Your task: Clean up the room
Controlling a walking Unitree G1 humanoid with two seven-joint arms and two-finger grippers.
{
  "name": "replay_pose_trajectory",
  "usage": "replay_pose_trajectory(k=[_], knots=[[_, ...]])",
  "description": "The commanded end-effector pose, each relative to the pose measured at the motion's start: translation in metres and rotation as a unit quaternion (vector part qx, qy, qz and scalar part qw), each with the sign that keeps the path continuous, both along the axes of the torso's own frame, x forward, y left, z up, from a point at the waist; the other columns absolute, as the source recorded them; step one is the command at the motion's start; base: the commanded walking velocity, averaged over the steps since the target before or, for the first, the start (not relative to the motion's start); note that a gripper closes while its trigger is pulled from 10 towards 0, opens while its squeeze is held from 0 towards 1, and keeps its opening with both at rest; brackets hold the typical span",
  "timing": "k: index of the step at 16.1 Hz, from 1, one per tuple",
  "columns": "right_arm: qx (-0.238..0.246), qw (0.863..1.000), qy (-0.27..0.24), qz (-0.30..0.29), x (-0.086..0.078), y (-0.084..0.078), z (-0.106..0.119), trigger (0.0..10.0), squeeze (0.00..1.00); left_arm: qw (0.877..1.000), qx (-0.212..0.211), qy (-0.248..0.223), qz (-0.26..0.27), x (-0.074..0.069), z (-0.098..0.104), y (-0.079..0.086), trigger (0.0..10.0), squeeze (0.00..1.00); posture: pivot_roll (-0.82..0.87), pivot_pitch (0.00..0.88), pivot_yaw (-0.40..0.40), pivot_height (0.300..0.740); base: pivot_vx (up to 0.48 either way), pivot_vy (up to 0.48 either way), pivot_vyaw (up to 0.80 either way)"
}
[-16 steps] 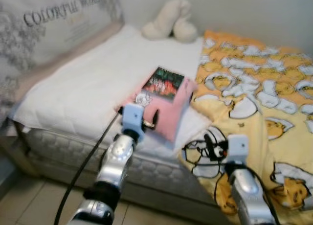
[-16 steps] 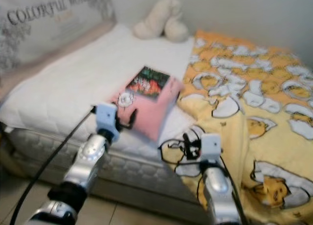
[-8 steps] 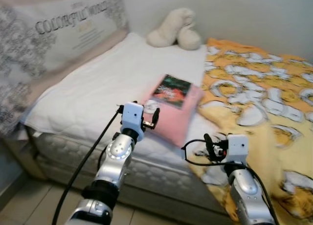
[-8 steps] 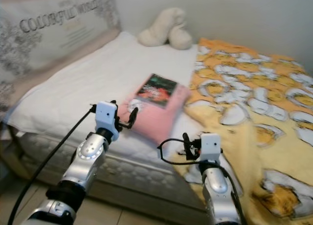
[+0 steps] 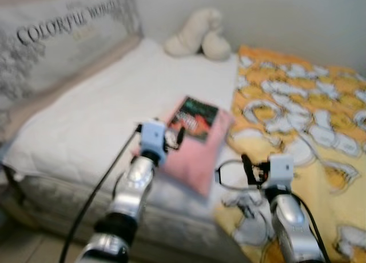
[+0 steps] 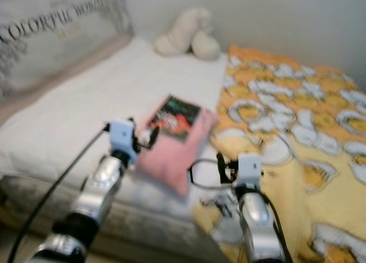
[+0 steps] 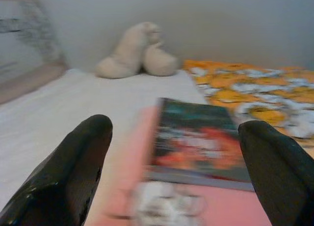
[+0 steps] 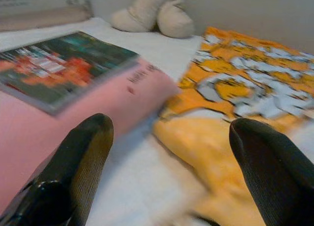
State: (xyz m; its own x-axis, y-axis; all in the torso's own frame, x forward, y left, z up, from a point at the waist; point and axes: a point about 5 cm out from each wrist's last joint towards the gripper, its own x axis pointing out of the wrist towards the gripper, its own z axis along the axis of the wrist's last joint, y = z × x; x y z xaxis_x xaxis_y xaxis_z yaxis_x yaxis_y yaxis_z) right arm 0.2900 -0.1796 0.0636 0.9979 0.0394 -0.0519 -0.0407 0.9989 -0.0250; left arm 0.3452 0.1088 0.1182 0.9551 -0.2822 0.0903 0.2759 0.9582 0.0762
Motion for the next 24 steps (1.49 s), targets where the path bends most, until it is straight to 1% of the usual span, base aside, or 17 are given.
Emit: replay_pose_trajectory(k=[1, 3, 5, 6, 7, 8, 9, 11, 12, 14, 16, 17, 19, 20, 21, 23, 24], knots=[[0.006, 1.0, -0.012, 0.009, 0.005, 0.007, 0.007, 10.0, 0.0, 1.0, -0.006, 0.012, 0.005, -0.001, -0.003, 0.009, 10.0, 0.0, 0.1, 0.0, -0.043, 0.74, 0.48, 0.0, 0.0], [0.005, 1.0, -0.017, 0.011, 0.007, 0.009, 0.009, 10.0, 0.0, 1.0, 0.002, 0.002, -0.007, -0.001, -0.001, 0.005, 10.0, 0.0, 0.11, 0.0, -0.044, 0.74, 0.48, 0.0, 0.0], [0.009, 0.999, -0.036, 0.004, 0.017, 0.011, 0.02, 10.0, 0.0, 1.0, -0.001, -0.001, -0.006, -0.002, 0.001, 0.002, 10.0, 0.0, 0.12, 0.0, -0.045, 0.74, 0.48, 0.0, 0.0], [0.011, 0.999, -0.046, 0.005, 0.024, 0.015, 0.026, 10.0, 0.0, 1.0, -0.002, -0.002, -0.006, -0.003, 0.001, 0.002, 10.0, 0.0, 0.13, 0.0, -0.042, 0.74, 0.48, 0.0, 0.0], [0.015, 0.998, -0.058, 0.006, 0.032, 0.02, 0.035, 10.0, 0.0, 1.0, 0.01, -0.012, 0.003, -0.005, 0.002, 0.003, 10.0, 0.0, 0.14, 0.0, -0.044, 0.74, 0.48, 0.0, 0.0], [0.027, 0.997, -0.072, 0.01, 0.045, 0.026, 0.048, 10.0, 0.0, 1.0, 0.022, -0.006, 0.008, -0.006, -0.001, 0.007, 10.0, 0.0, 0.15, 0.0, -0.045, 0.74, 0.0, 0.0, 0.0], [0.06, 0.995, -0.074, 0.02, 0.063, 0.035, 0.061, 10.0, 0.0, 1.0, 0.023, -0.001, 0.013, -0.007, -0.001, 0.016, 10.0, 0.0, 0.18, 0.001, -0.043, 0.74, 0.0, 0.0, 0.0], [0.084, 0.994, -0.06, 0.027, 0.073, 0.044, 0.064, 10.0, 0.0, 0.999, 0.029, -0.008, 0.011, -0.009, 0.005, 0.025, 10.0, 0.0, 0.23, 0.064, -0.038, 0.74, 0.0, 0.0, 0.0], [0.096, 0.994, -0.046, 0.028, 0.076, 0.05, 0.06, 10.0, 0.0, 0.999, 0.035, -0.011, 0.006, -0.011, 0.008, 0.03, 10.0, 0.0, 0.25, 0.09, -0.035, 0.74, 0.0, 0.0, 0.0], [0.095, 0.995, -0.033, 0.025, 0.076, 0.06, 0.053, 10.0, 0.0, 0.998, 0.054, -0.025, 0.003, -0.016, 0.015, 0.036, 10.0, 0.0, 0.28, 0.141, -0.034, 0.74, 0.0, 0.0, 0.0], [0.095, 0.995, -0.024, 0.034, 0.076, 0.072, 0.049, 10.0, 0.0, 0.998, 0.063, -0.03, 0.005, -0.018, 0.02, 0.041, 10.0, 0.0, 0.3, 0.185, -0.025, 0.74, 0.0, 0.0, 0.0], [0.097, 0.994, -0.021, 0.043, 0.075, 0.081, 0.048, 10.0, 0.0, 0.997, 0.071, -0.034, 0.004, -0.021, 0.022, 0.044, 10.0, 0.0, 0.31, 0.197, -0.025, 0.74, 0.0, 0.0, 0.0], [0.097, 0.994, -0.015, 0.053, 0.075, 0.092, 0.046, 10.0, 0.0, 0.997, 0.076, -0.03, 0.005, -0.026, 0.023, 0.047, 10.0, 0.0, 0.32, 0.225, -0.026, 0.74, 0.0, 0.0, 0.0], [0.1, 0.993, -0.01, 0.053, 0.074, 0.094, 0.044, 10.0, 0.0, 0.997, 0.075, -0.028, 0.009, -0.029, 0.022, 0.048, 10.0, 0.0, 0.32, 0.231, -0.027, 0.74, 0.0, 0.0, 0.0], [0.12, 0.992, -0.002, 0.048, 0.075, 0.094, 0.043, 10.0, 0.0, 0.997, 0.074, -0.026, 0.009, -0.033, 0.021, 0.047, 10.0, 0.0, 0.32, 0.237, -0.028, 0.74, 0.0, 0.0, 0.0], [0.138, 0.99, 0.002, 0.033, 0.076, 0.09, 0.043, 10.0, 0.0, 0.997, 0.073, -0.032, -0.005, -0.039, 0.023, 0.041, 10.0, 0.0, 0.32, 0.243, -0.029, 0.74, 0.0, 0.0, 0.0], [0.137, 0.99, -0.007, 0.018, 0.077, 0.085, 0.044, 10.0, 0.0, 0.994, 0.097, -0.052, -0.013, -0.042, 0.028, 0.039, 10.0, 0.0, 0.32, 0.243, -0.029, 0.74, 0.0, 0.0, 0.0]])
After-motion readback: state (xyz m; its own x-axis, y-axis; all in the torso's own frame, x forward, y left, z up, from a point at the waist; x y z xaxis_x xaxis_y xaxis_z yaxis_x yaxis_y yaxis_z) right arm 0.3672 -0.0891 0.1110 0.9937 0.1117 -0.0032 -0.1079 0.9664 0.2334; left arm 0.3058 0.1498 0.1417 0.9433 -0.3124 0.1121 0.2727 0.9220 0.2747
